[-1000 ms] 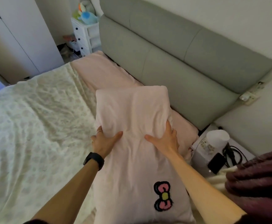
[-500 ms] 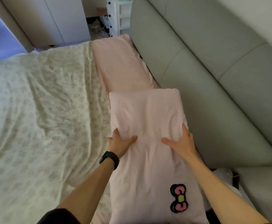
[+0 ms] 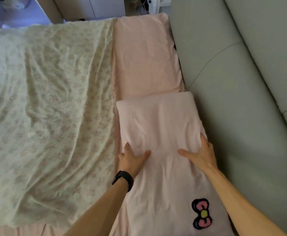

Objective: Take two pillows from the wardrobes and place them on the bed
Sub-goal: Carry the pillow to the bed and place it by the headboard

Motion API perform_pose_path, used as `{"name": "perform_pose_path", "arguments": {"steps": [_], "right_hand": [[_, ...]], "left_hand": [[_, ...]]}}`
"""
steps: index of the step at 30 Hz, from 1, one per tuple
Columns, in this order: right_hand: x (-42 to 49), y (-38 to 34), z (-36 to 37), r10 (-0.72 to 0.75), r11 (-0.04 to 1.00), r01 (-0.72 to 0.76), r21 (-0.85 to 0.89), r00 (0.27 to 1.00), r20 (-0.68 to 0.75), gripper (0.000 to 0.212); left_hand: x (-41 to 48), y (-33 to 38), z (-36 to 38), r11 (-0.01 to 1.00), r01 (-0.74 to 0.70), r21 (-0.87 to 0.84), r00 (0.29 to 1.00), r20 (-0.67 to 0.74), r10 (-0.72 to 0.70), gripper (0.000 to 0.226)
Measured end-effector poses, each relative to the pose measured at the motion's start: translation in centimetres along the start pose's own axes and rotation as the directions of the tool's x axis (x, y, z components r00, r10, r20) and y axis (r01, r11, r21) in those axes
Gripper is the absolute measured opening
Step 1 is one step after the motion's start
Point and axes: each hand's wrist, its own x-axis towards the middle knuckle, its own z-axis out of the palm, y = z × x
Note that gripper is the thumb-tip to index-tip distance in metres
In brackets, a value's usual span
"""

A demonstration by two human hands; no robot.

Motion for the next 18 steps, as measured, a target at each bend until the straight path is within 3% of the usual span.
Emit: {"name": "perform_pose_path", "arguments": {"steps": [3,6,7,9,11,13,16,18], "right_hand": [[3.2,3.2,1.1,0.088,0.991,-0.087,-0.105,0.996,0.004,0.129],[3.9,5.5,2.7,0.168,0.953,-0.179,-0.245,0.984,-0.066,0.124],[3.5,6.0,3.4,0.094,0.952,-0.129,-0.279,0.986,-0.134,0.12],[2.3,6.7,4.8,-0.215,0.923,0.11,-0.369,0.943,-0.256,0.101],[1.7,7.2,6.5,-0.449,0.83,0.317,-0.458,0.867,-0.215,0.084],[2.6,8.5,7.6,-0.454,0.79,0.351,-0.502,0.886,-0.097,0.077],[5.6,11.9,7.6,-0.231,0.834,0.176,-0.523,0.972,-0.04,0.081],[7.1,13.8,7.2,-0.124,0.877,0.116,-0.467,0.992,0.012,0.087]], "left_hand": [[2.1,-1.1,3.3,0.995,0.072,0.074,0.997,-0.042,-0.069,0.114],[3.5,-2.1,5.6,0.935,0.07,0.347,0.977,-0.214,0.006,0.106],[3.5,-2.5,6.3,0.909,-0.018,0.417,0.959,-0.25,0.134,0.098],[3.1,-3.3,7.7,0.796,-0.293,0.53,0.864,-0.211,0.458,0.08],[3.0,-4.3,8.9,0.654,-0.482,0.583,0.765,-0.082,0.638,0.073],[4.3,-5.7,9.1,0.609,-0.486,0.627,0.788,0.014,0.615,0.074],[7.5,-7.8,8.8,0.602,-0.313,0.735,0.907,0.042,0.419,0.083],[9.1,-8.6,9.2,0.591,-0.272,0.759,0.925,0.038,0.377,0.086]]}}
